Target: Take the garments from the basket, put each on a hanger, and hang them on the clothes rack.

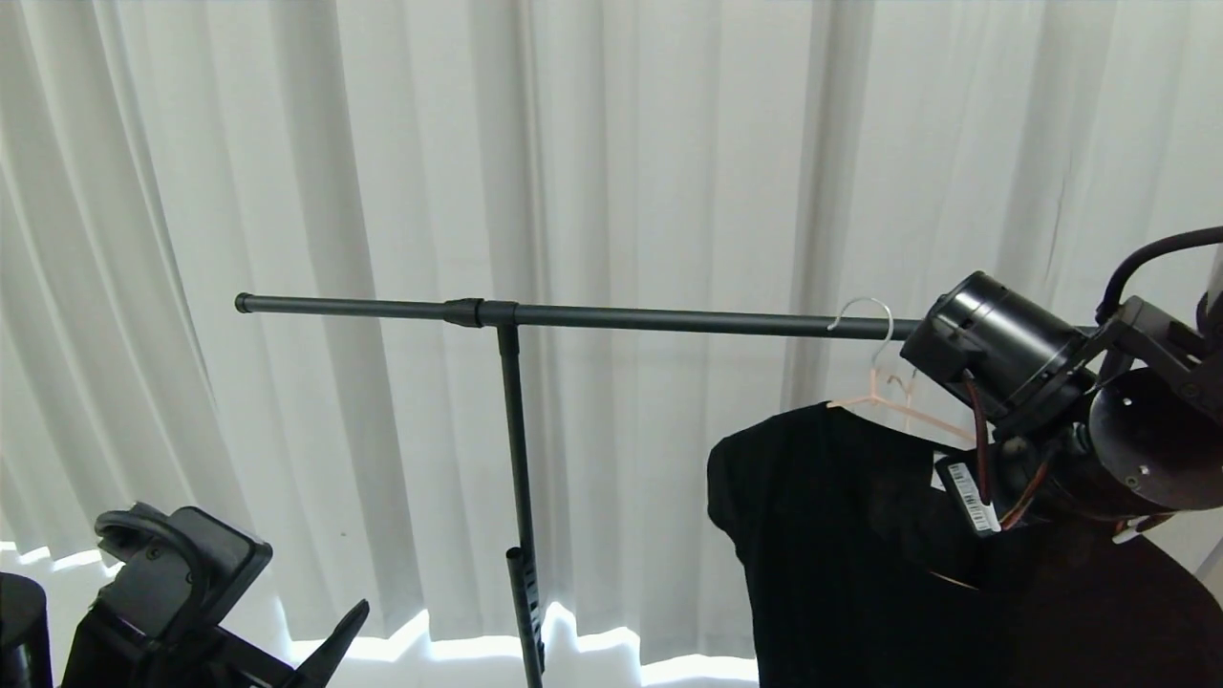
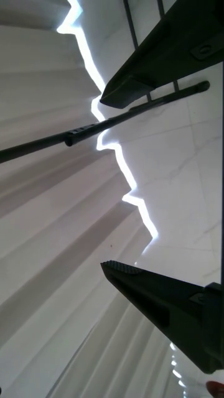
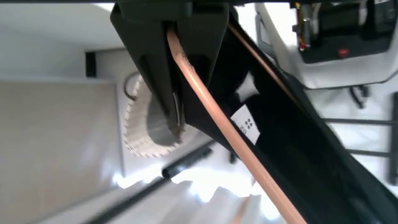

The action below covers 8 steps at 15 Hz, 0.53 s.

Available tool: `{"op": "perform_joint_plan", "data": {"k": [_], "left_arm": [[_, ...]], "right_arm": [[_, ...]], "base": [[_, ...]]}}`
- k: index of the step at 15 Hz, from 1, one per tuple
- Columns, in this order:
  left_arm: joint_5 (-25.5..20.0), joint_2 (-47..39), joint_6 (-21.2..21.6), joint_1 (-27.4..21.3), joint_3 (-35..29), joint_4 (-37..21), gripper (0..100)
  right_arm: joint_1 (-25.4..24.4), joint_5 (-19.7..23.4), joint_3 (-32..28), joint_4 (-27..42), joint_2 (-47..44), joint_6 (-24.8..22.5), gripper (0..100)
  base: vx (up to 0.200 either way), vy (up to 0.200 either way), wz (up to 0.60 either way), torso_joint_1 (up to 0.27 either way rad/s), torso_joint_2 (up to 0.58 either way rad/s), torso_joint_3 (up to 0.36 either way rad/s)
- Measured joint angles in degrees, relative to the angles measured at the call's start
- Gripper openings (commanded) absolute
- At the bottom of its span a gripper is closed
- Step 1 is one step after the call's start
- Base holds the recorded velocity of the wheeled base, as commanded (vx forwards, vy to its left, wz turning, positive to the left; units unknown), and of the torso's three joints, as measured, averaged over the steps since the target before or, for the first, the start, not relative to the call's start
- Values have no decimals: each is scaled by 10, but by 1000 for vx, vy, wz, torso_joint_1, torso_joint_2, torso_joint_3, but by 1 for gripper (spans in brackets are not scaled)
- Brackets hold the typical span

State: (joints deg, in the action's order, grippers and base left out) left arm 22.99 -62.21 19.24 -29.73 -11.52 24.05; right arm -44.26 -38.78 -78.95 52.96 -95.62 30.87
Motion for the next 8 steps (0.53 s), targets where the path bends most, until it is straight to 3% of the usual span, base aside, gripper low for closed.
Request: {"op": "perform_joint_plan", "data": {"k": [4, 8], "left_arm": [[0, 6, 0, 6, -1, 0, 100], [0, 7, 0, 7, -1, 0, 100]], "right_arm": [[-35, 0, -77, 12, -45, 52, 0], [-61, 0, -188, 88, -111, 133, 0]], "base": [[0, 0, 0, 0, 0, 0], [0, 0, 0, 0, 0, 0]]}}
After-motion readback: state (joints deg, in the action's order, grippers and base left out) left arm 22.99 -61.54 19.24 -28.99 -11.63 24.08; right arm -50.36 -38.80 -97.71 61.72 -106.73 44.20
